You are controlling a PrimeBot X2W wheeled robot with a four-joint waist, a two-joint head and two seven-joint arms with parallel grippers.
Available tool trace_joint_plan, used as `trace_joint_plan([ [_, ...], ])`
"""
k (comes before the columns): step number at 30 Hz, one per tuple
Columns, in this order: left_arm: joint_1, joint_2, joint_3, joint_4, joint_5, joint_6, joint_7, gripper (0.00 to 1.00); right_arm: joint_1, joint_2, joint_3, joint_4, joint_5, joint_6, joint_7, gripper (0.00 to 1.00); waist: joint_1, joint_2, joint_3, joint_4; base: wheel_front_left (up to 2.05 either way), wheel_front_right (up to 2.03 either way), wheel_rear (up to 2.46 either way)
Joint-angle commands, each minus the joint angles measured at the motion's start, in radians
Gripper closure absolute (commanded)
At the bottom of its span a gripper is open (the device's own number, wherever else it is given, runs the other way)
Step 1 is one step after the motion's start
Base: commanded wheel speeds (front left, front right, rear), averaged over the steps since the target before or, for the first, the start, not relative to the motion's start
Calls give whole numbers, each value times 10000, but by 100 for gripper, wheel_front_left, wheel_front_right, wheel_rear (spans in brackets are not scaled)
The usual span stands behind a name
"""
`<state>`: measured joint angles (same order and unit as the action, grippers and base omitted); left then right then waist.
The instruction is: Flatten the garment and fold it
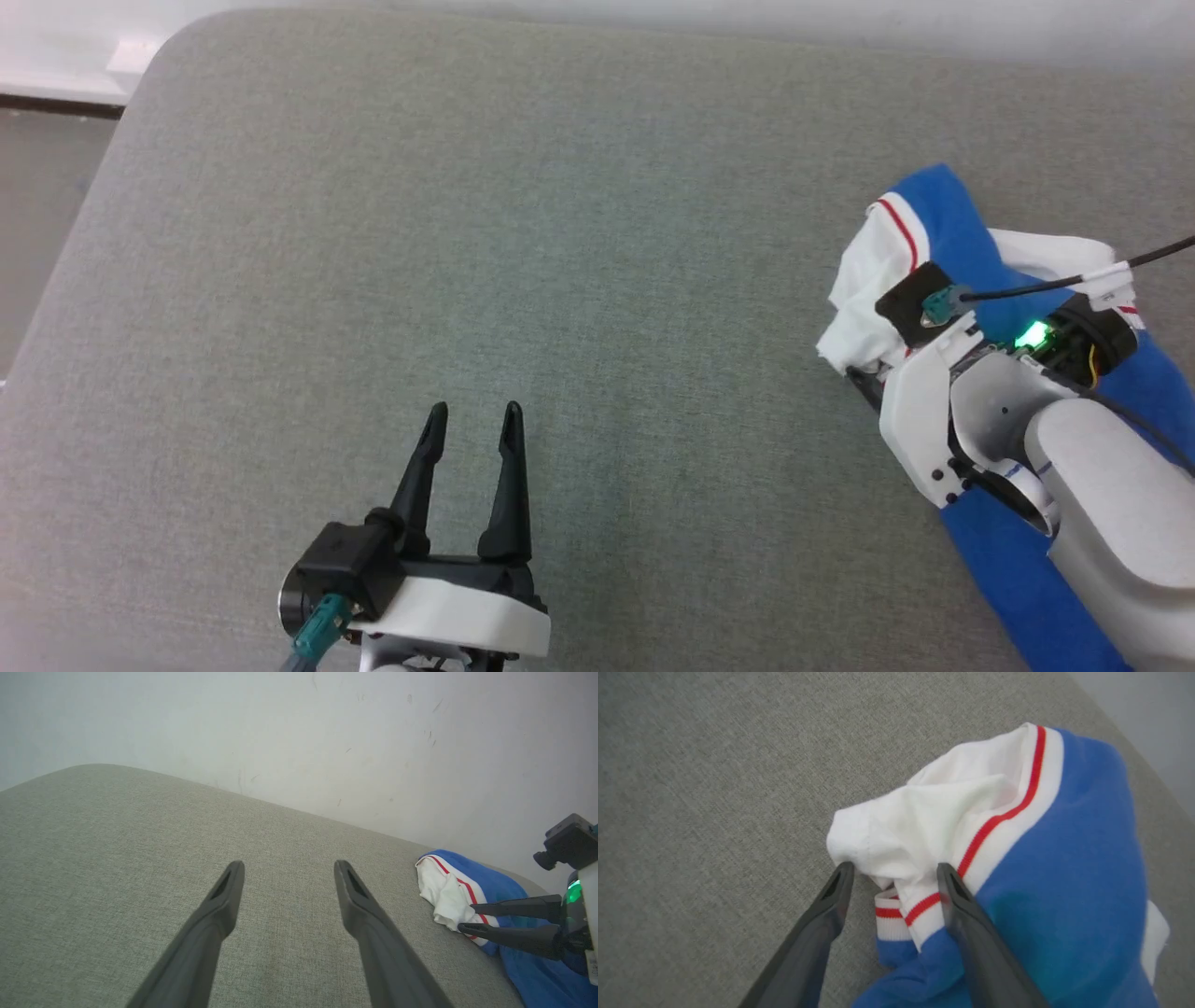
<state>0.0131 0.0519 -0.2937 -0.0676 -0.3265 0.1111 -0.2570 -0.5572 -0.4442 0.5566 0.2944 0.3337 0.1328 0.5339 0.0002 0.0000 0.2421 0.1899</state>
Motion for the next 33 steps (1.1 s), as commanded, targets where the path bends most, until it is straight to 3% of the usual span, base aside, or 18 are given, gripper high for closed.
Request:
trace_joint_plan([
  [1,-166,-16,-27,10,-86,60,-47,0,-258,-85,158,287,-131,-21,-189,73,-2,0,126,103,0,0,0],
  [2,-182,-16,-37,4,-96,75,-47,0,-352,-96,214,473,-174,-21,-319,100,-2,0,143,93,0,0,0],
  [9,-255,-16,-73,112,-133,84,-47,0,-888,337,-133,1034,15,-21,-1675,100,-2,0,18,-183,0,0,0],
  [15,-173,-16,-33,235,-105,21,-47,0,-1115,1237,-371,239,827,-21,-2215,100,-2,0,-391,-324,0,0,0],
  [22,-45,-16,49,190,-82,-8,-47,0,-403,2504,1196,-1107,2070,-21,-1578,100,-2,0,-455,16,0,0,0],
  [27,12,-16,23,219,-146,-18,-47,0,746,2589,2239,-434,2298,-21,-1155,100,-2,0,-334,424,0,0,0],
  [28,18,-16,16,230,-161,-19,-47,0,943,2558,2410,-159,2309,-21,-996,73,-2,0,-328,478,0,0,0],
  [29,20,-16,5,244,-168,-20,-47,0,1034,2484,2669,32,2247,-21,-868,17,-2,0,-329,514,0,0,0],
  [30,22,-16,-1,262,-172,-18,-47,0,1068,2425,2838,148,2210,-21,-846,0,-2,0,-340,532,0,0,0],
  [33,78,-16,40,305,-184,27,-47,0,1065,2468,2786,198,2373,-21,-1158,0,-2,0,-486,431,0,0,0],
])
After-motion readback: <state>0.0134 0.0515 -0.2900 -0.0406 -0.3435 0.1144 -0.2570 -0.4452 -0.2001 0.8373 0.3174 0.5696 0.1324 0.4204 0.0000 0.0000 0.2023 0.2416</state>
